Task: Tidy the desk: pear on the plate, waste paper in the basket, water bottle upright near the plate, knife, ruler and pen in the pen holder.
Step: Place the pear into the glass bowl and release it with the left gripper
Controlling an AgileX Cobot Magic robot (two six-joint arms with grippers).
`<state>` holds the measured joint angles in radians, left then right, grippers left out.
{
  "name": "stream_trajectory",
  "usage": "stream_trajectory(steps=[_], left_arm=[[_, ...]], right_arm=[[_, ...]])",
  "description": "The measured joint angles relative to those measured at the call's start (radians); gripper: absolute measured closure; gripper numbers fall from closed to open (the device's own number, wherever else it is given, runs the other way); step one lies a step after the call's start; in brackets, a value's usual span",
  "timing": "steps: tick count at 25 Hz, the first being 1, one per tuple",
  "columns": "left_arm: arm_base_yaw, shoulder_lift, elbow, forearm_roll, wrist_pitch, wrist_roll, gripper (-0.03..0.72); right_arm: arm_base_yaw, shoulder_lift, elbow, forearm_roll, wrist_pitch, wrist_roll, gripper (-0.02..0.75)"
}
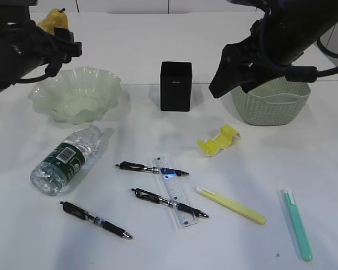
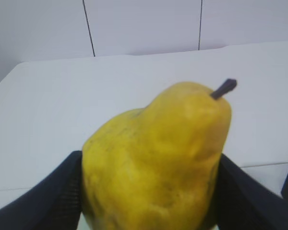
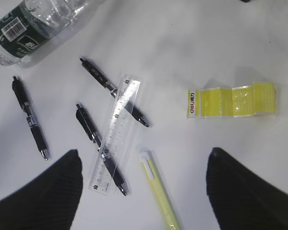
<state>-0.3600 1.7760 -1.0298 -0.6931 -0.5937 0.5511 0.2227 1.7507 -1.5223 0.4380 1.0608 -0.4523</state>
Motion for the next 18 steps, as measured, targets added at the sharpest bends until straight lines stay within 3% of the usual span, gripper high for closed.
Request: stream_trajectory(steps=[18], left_arm=[[0.003,0.083,0.000,0.017,-0.052,0.000,0.185]], right_arm=[[0.000,0.000,0.000,0.000,-0.008,0.000,0.145]])
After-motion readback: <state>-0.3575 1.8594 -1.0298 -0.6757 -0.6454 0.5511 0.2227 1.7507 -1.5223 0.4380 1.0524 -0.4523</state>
